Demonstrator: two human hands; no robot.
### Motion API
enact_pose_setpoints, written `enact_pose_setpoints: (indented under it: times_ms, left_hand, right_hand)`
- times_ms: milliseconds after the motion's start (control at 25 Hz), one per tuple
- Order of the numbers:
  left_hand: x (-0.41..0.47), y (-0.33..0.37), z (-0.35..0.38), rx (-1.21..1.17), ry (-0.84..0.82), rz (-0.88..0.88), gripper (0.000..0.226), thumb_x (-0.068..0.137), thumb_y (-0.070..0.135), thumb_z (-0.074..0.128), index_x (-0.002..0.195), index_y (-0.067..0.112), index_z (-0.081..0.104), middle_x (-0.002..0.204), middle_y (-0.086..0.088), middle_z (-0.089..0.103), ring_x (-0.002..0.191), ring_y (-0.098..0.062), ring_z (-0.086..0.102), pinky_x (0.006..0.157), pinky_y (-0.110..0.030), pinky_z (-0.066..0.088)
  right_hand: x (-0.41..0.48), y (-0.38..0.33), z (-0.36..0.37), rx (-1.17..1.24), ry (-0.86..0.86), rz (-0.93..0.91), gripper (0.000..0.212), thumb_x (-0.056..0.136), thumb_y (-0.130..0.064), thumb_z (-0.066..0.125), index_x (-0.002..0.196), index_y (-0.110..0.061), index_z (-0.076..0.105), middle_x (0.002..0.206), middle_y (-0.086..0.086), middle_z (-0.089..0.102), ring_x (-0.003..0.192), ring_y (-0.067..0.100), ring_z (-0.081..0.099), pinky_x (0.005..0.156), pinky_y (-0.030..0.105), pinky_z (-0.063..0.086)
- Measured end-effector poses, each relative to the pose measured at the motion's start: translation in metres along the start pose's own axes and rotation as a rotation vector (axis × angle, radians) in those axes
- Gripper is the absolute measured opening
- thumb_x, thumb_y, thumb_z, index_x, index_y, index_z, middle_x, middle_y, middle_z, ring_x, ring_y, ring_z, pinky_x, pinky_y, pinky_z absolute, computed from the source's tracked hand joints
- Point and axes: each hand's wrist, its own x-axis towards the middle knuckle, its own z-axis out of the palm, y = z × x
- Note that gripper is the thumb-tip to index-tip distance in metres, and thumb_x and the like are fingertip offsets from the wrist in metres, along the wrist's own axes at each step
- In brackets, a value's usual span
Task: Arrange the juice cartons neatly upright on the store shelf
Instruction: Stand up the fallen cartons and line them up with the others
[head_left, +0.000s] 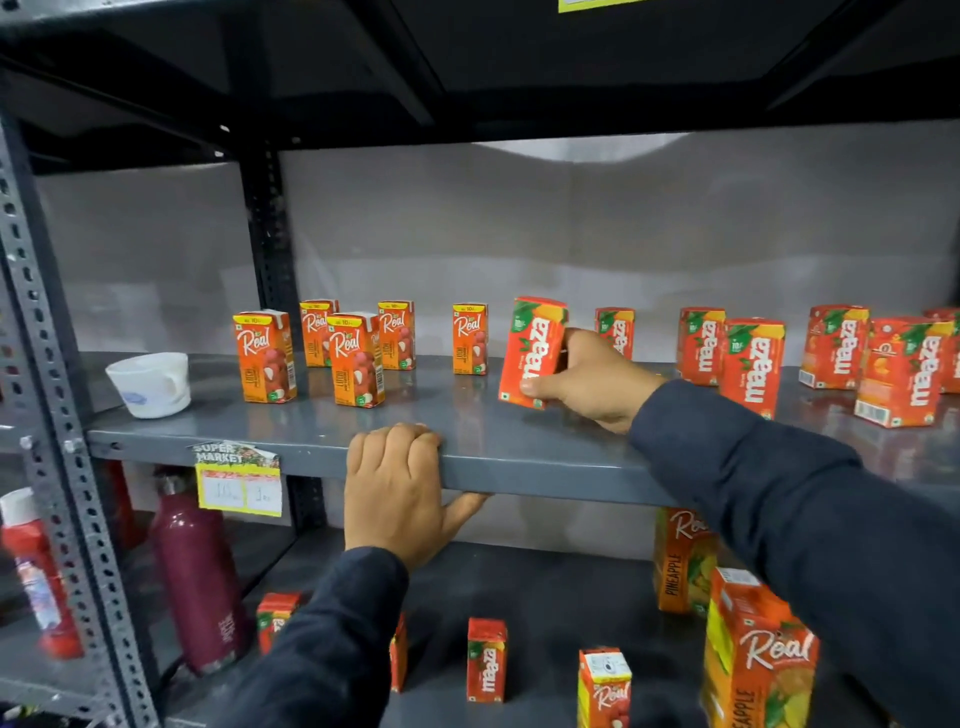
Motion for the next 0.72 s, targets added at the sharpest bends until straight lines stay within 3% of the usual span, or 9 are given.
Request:
enact_pose_setpoints:
  times_ms: [320, 440, 640, 720]
  left_hand:
    - [0.0, -0.003, 0.002, 0.012, -0.001, 0.043, 0.053, 0.075, 0.061, 0.061, 0.092, 0.01, 0.061, 0.093, -0.009, 0.066, 0.081, -0.032, 0.061, 0.08, -0.042, 0.038]
    - [-0.001, -0.004, 0.002, 0.017, -0.01, 0.04, 0.054, 0.075, 0.061, 0.061, 0.094, 0.01, 0.06, 0.094, -0.009, 0.067, 0.082, -0.033, 0.062, 0.081, -0.043, 0.039]
    - [-0.001, -0.003, 0.004, 0.019, -0.027, 0.035, 0.055, 0.073, 0.06, 0.063, 0.097, 0.01, 0.058, 0.096, -0.011, 0.066, 0.085, -0.034, 0.061, 0.083, -0.043, 0.037]
    - [-0.001, -0.003, 0.003, 0.025, -0.037, 0.025, 0.055, 0.073, 0.058, 0.063, 0.098, 0.009, 0.058, 0.096, -0.012, 0.066, 0.085, -0.034, 0.061, 0.083, -0.044, 0.037]
  right_hand:
    - [0.027, -0.011, 0.031, -0.044, -0.005, -0.034, 0.052, 0.077, -0.006, 0.075, 0.123, -0.01, 0.051, 0.118, 0.006, 0.064, 0.107, 0.023, 0.062, 0.093, 0.043, 0.052]
    - [0.017, -0.006, 0.008, -0.017, 0.028, -0.028, 0.046, 0.078, -0.009, 0.074, 0.116, -0.015, 0.049, 0.106, -0.002, 0.062, 0.104, 0.02, 0.062, 0.089, 0.04, 0.054]
    - [-0.014, 0.009, -0.056, -0.116, 0.105, -0.013, 0.051, 0.078, -0.013, 0.075, 0.122, -0.018, 0.049, 0.105, -0.005, 0.064, 0.098, 0.015, 0.065, 0.078, 0.032, 0.056]
    - [-0.028, 0.017, -0.076, -0.204, 0.127, 0.005, 0.05, 0.078, -0.015, 0.075, 0.121, -0.018, 0.049, 0.106, -0.007, 0.064, 0.1, 0.015, 0.064, 0.08, 0.031, 0.055]
